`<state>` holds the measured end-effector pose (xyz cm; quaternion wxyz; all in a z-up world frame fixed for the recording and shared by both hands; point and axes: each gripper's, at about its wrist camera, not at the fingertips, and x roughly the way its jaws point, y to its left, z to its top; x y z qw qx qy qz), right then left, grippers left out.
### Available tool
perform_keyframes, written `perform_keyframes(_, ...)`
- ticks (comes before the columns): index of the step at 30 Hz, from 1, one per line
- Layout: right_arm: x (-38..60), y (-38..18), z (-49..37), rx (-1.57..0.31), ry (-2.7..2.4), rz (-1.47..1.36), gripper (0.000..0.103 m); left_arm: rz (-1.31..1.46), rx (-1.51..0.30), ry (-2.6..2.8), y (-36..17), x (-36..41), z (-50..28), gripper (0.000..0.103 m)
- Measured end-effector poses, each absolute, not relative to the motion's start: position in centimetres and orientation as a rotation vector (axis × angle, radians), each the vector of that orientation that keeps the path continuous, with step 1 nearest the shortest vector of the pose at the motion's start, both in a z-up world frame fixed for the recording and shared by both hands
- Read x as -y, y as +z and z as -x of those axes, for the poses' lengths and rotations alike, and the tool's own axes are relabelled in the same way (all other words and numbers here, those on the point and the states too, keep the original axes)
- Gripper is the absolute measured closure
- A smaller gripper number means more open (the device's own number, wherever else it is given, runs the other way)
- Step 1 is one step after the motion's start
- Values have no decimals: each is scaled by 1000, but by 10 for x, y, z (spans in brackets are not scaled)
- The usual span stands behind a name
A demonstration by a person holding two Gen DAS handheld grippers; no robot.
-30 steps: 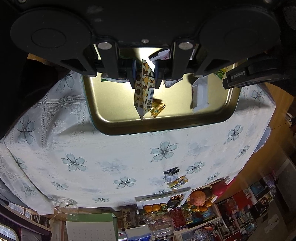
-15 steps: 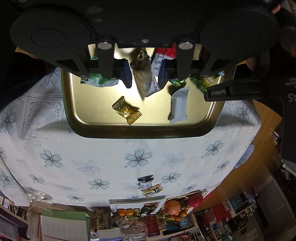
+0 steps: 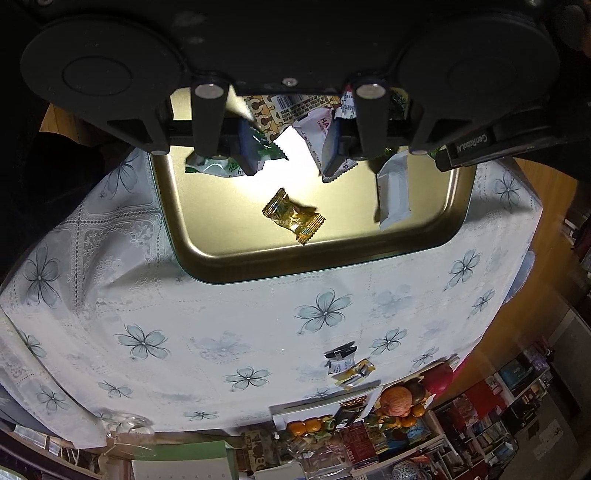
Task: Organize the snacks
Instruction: 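Withdraw both open tools from the tray toward the two silver packets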
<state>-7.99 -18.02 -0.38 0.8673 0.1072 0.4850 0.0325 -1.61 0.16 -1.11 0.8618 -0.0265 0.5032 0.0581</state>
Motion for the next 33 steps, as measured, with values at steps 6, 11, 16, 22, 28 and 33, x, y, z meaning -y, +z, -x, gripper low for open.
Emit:
perform_keyframes(6,179,-8,78,-1035,41,-213,62,44,-1057,120,-13,1,17,71)
perform_keyframes(11,176,-12,76,-1047,25,-191,62,41,-1057,118,-12,1,17,71)
perform_keyframes(16,174,-15,74,-1060,-6,-163,62,38,-1068,128,-13,0,15,71)
perform_keyframes(22,171,-17,73,-1068,-31,-123,60,1,-1094,158,-19,3,13,70)
perform_keyframes(28,167,-20,71,-1101,-30,-88,58,-42,-1121,162,-21,8,12,70)
perform_keyframes(33,167,-26,69,-1151,-35,-74,56,-80,-1172,146,-23,13,12,69)
